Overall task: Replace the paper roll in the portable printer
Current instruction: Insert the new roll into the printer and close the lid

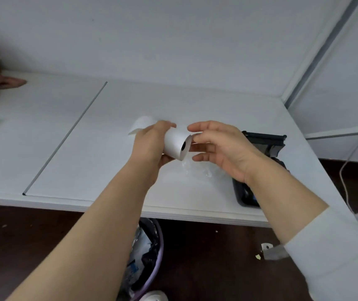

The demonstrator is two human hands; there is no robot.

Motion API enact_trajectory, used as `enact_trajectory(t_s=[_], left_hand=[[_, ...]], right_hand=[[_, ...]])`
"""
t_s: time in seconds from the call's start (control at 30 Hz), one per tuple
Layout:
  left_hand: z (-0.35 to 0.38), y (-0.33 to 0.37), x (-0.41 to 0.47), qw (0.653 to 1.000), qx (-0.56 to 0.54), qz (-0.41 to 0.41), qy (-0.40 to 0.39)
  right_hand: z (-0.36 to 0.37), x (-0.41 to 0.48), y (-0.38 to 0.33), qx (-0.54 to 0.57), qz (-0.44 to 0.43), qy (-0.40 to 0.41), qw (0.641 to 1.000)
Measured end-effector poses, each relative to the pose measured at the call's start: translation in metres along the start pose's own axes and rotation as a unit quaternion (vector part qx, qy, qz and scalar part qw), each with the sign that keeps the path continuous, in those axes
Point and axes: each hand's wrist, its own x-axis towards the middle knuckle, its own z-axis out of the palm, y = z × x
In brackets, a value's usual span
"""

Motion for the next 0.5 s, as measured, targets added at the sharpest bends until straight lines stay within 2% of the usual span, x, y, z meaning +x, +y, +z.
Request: enact_trajectory(t_s=[0.23, 0.33, 0.5], left_hand=[[0.049, -0.032, -0.057, 0.998, -0.006, -0.001, -0.060], [0.069, -0.046, -0.067, 0.997, 0.012, 0.003, -0.080], [0.096, -0.064, -0.068, 0.996, 0.054, 0.040, -0.066]], right_hand=[[-0.044, -0.085, 0.024, -0.039, -0.083, 0.038, 0.995], [-0.062, -0.099, 0.031, -0.046, -0.072, 0.077, 0.993], [-0.081, -0.099, 0.044, 0.002, -0.052, 0.151, 0.987]])
